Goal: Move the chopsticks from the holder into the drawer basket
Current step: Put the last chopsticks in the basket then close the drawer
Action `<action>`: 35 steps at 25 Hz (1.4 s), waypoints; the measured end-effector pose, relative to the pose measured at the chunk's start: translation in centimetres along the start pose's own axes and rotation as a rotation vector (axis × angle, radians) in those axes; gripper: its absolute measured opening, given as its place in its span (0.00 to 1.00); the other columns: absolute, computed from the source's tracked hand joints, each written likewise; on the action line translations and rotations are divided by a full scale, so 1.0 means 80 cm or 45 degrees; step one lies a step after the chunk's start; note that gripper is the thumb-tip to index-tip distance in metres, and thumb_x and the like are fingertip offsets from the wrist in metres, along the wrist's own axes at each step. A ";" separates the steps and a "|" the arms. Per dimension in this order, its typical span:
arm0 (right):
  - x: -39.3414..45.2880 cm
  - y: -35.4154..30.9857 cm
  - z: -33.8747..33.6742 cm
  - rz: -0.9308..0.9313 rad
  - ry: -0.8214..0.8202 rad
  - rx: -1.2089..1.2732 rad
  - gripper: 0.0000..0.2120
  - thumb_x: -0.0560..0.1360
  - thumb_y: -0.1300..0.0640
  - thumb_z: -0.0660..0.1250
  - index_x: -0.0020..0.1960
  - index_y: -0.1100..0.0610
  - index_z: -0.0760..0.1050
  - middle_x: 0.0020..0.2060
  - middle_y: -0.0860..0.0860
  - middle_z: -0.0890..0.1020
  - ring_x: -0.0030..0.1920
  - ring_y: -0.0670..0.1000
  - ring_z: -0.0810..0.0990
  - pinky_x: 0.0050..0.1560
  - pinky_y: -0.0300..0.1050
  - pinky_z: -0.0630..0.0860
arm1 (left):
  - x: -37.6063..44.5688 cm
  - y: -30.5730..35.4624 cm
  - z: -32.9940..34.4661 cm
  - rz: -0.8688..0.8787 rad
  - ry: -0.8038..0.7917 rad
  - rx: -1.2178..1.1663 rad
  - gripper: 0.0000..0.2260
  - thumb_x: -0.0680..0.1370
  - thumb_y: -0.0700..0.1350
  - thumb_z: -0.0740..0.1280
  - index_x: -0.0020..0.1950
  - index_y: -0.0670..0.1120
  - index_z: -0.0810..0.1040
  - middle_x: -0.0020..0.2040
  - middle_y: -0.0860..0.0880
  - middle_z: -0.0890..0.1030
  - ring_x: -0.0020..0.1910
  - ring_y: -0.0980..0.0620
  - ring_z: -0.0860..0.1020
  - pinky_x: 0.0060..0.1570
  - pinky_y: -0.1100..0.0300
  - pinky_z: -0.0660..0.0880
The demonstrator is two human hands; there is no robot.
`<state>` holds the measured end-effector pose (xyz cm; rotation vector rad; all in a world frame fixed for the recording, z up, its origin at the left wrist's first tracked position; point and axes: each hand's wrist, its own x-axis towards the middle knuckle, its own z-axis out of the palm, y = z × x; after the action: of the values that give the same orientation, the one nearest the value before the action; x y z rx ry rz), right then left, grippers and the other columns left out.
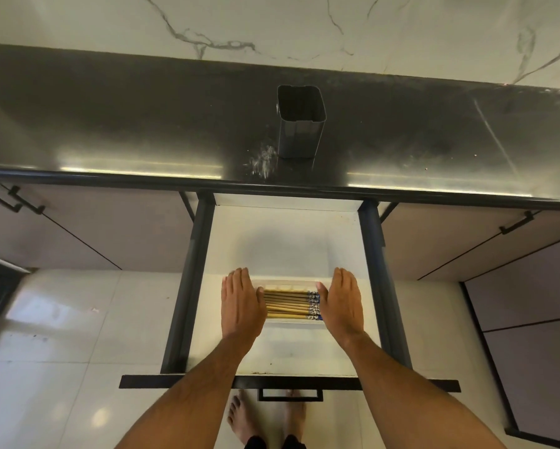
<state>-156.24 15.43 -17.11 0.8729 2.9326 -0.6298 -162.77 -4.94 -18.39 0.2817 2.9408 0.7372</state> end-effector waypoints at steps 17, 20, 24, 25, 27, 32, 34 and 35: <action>-0.167 0.037 -0.054 -0.527 0.015 -0.338 0.32 0.83 0.44 0.58 0.79 0.63 0.58 0.77 0.61 0.66 0.78 0.61 0.62 0.77 0.59 0.63 | -0.188 0.038 -0.031 0.366 0.037 0.462 0.27 0.84 0.52 0.56 0.79 0.39 0.60 0.78 0.39 0.66 0.78 0.41 0.62 0.80 0.46 0.51; -0.204 0.043 -0.052 -0.526 -0.003 -0.341 0.31 0.83 0.45 0.58 0.79 0.63 0.59 0.76 0.62 0.67 0.78 0.61 0.63 0.77 0.59 0.63 | -0.226 0.034 -0.031 0.401 0.025 0.491 0.26 0.85 0.52 0.54 0.79 0.39 0.60 0.78 0.39 0.66 0.78 0.41 0.62 0.79 0.47 0.49; -0.250 0.045 -0.042 -0.511 0.032 -0.290 0.29 0.83 0.46 0.60 0.77 0.64 0.64 0.73 0.62 0.72 0.75 0.61 0.68 0.74 0.60 0.68 | -0.266 0.018 -0.027 0.407 -0.033 0.491 0.26 0.85 0.52 0.55 0.79 0.38 0.60 0.77 0.39 0.66 0.78 0.40 0.62 0.79 0.46 0.52; -0.263 0.046 -0.037 -0.530 0.053 -0.291 0.29 0.83 0.47 0.59 0.77 0.64 0.64 0.72 0.62 0.72 0.75 0.61 0.69 0.73 0.60 0.69 | -0.277 0.012 -0.025 0.418 -0.029 0.480 0.26 0.84 0.51 0.56 0.79 0.38 0.61 0.77 0.39 0.66 0.78 0.40 0.62 0.79 0.45 0.54; -0.286 0.051 -0.023 -0.582 0.073 -0.282 0.28 0.83 0.48 0.60 0.76 0.64 0.65 0.71 0.62 0.74 0.73 0.61 0.71 0.72 0.59 0.70 | -0.298 0.001 -0.020 0.418 -0.039 0.431 0.26 0.84 0.50 0.57 0.79 0.38 0.61 0.77 0.39 0.66 0.78 0.40 0.62 0.79 0.44 0.56; -0.327 0.058 0.010 -0.644 0.014 -0.252 0.22 0.81 0.51 0.67 0.71 0.63 0.74 0.65 0.60 0.80 0.66 0.60 0.79 0.69 0.54 0.73 | -0.328 -0.019 -0.002 0.525 -0.148 0.447 0.23 0.83 0.48 0.61 0.77 0.40 0.66 0.75 0.40 0.71 0.75 0.39 0.69 0.76 0.44 0.61; -0.325 0.060 0.020 -0.633 -0.092 -0.273 0.20 0.81 0.53 0.67 0.69 0.61 0.75 0.64 0.59 0.81 0.64 0.59 0.80 0.68 0.51 0.73 | -0.325 -0.022 0.008 0.545 -0.198 0.487 0.22 0.83 0.47 0.63 0.75 0.40 0.68 0.73 0.41 0.74 0.73 0.40 0.71 0.75 0.46 0.56; -0.321 0.059 0.024 -0.639 -0.145 -0.300 0.19 0.82 0.53 0.66 0.70 0.61 0.74 0.64 0.58 0.81 0.64 0.57 0.80 0.68 0.49 0.72 | -0.321 -0.025 0.013 0.548 -0.212 0.496 0.22 0.83 0.46 0.64 0.75 0.41 0.69 0.72 0.41 0.75 0.72 0.40 0.72 0.75 0.48 0.54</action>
<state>-132.22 4.92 -17.34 0.0719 3.0373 -0.3130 -137.80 -11.36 -18.98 0.9761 2.8638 0.1467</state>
